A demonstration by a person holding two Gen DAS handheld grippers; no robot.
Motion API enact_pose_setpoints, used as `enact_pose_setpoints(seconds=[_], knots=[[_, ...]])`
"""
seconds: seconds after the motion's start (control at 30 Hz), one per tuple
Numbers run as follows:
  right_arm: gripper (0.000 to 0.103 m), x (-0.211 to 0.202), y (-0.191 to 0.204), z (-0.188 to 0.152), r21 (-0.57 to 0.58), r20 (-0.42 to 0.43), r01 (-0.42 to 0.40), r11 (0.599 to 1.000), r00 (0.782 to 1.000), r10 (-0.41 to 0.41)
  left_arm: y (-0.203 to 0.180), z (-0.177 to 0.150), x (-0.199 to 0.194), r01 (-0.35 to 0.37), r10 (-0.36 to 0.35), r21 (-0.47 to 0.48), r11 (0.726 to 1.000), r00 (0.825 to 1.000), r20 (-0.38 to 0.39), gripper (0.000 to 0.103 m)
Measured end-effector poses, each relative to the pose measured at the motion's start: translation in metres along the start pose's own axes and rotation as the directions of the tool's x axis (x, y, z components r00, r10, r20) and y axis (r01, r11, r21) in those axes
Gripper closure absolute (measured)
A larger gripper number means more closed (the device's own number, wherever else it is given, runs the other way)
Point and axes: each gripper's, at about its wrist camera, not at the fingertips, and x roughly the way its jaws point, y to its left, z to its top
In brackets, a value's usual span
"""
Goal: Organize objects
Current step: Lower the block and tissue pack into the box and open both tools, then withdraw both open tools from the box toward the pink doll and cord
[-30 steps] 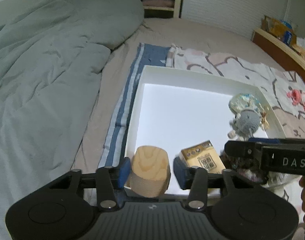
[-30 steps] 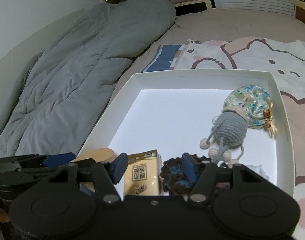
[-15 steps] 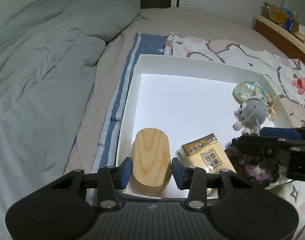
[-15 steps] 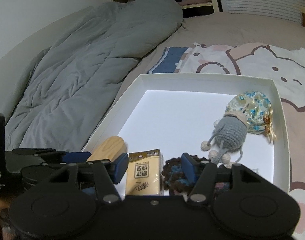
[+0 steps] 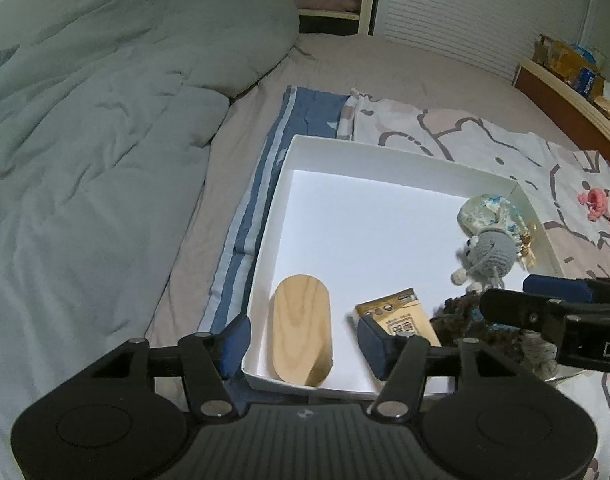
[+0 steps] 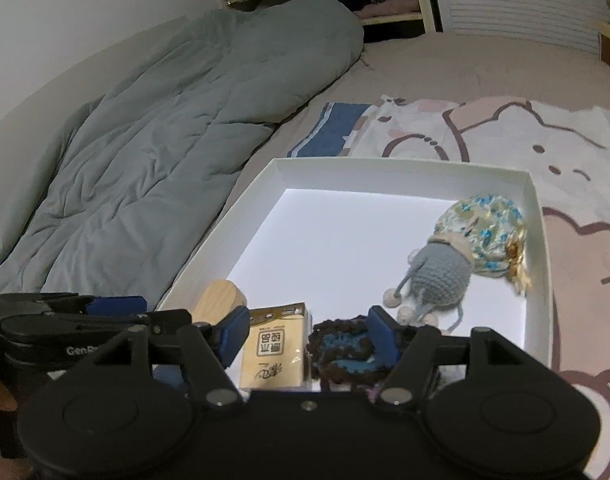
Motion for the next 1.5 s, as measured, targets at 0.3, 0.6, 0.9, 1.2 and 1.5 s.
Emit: enact_pose_setpoints(seconds=[0.3,0.6,0.9,1.2,1.5], knots=[[0.029,-0.022,-0.008,0.003,-0.043,0.017,0.035,0.998,0.999,-0.034,-0.010,0.001,-0.024,-0.003,0.003,-0.010,1.000,1.000,0.025,0.034],[0.022,-0.045,-0.021,0.002,-0.059,0.044,0.063,0.996,0.997,-0.060,-0.024,0.002,-0.043,-0.012,0.012,-0.006,1.000,0.998,0.066,0.012],[0.010,-0.064,-0.037,0.002,-0.063,0.076,0.098,0.993,0.993,-0.093,-0.036,0.000,-0.057,-0.032,0.031,0.008,0.999,0.993,0.110,0.000],[0.000,-0.076,-0.046,0.004,-0.057,0.098,0.112,0.992,0.990,-0.106,-0.045,0.000,-0.065,-0.034,0.033,0.008,0.999,0.991,0.131,0.000],[0.000,-0.084,-0.055,0.004,-0.053,0.109,0.117,0.992,0.988,-0.110,-0.058,0.002,-0.069,-0.002,0.002,0.003,1.000,0.990,0.143,0.000]])
